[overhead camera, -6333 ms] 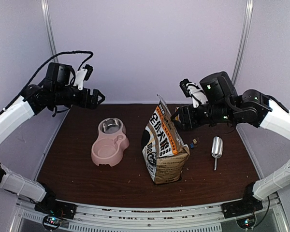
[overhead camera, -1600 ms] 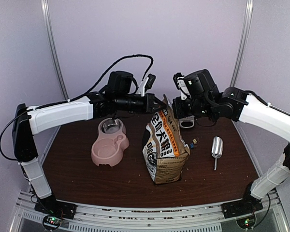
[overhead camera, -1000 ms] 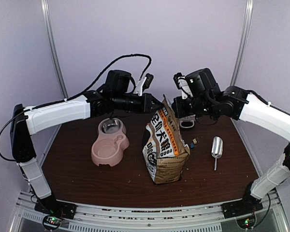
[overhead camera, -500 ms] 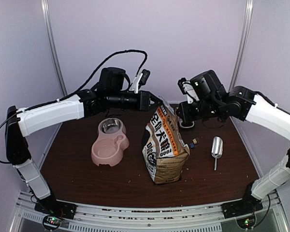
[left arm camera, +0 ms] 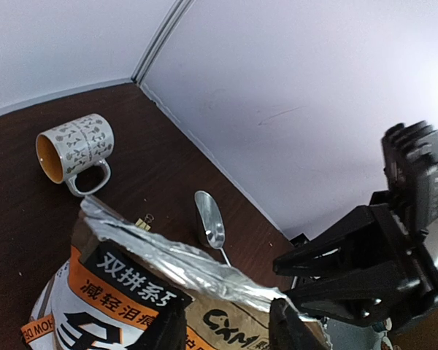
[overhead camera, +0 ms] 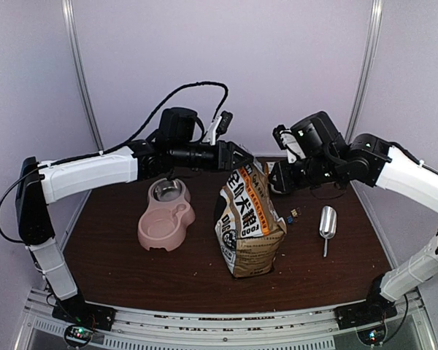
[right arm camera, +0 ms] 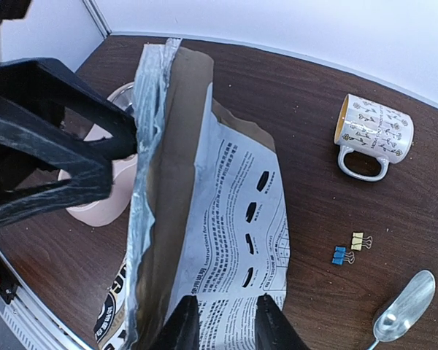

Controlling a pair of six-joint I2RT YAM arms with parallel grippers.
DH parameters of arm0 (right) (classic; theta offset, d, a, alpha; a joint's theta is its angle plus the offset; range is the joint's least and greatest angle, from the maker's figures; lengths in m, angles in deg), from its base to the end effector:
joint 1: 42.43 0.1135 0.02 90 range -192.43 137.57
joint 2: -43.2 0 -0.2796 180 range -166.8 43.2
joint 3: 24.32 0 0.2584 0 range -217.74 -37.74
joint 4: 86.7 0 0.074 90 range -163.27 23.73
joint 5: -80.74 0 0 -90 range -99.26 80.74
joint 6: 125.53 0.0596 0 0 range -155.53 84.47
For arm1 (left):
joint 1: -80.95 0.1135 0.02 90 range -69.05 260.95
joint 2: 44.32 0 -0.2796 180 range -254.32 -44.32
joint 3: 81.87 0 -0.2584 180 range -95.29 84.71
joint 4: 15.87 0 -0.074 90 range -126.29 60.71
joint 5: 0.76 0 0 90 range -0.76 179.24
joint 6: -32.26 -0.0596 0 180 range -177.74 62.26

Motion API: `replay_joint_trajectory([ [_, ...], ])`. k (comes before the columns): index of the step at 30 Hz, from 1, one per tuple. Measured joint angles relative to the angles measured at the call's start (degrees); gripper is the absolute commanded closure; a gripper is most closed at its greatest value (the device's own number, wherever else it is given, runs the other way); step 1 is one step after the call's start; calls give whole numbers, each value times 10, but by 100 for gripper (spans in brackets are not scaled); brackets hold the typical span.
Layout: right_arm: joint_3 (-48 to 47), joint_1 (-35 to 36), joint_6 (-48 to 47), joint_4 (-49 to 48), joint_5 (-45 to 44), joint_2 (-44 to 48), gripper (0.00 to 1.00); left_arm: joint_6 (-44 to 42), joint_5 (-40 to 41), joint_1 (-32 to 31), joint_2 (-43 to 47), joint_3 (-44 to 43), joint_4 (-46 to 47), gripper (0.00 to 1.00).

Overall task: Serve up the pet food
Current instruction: Open the pet food bag at the center of the board.

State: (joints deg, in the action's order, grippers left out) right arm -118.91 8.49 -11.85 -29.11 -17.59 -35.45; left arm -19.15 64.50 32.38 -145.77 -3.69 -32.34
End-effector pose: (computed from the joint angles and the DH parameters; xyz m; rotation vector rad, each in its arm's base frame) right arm 0.2039 0.2374 0.3702 -0.4767 2.2922 0.5010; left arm 0.2837 -0.3591 0.3537 0.5189 2.0271 -1.3986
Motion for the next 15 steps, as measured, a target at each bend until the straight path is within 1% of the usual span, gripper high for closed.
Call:
replay_joint_trajectory([
  [4, 3, 0, 2, -9, 5, 14, 67, 10, -2, 0, -18, -3, -1, 64],
  [8, 6, 0, 2, -25, 10, 23, 63, 16, -6, 0, -32, -14, 0, 65],
  [15, 2, 0, -3, -35, 11, 21, 62, 23, -6, 0, -37, -23, 0, 65],
])
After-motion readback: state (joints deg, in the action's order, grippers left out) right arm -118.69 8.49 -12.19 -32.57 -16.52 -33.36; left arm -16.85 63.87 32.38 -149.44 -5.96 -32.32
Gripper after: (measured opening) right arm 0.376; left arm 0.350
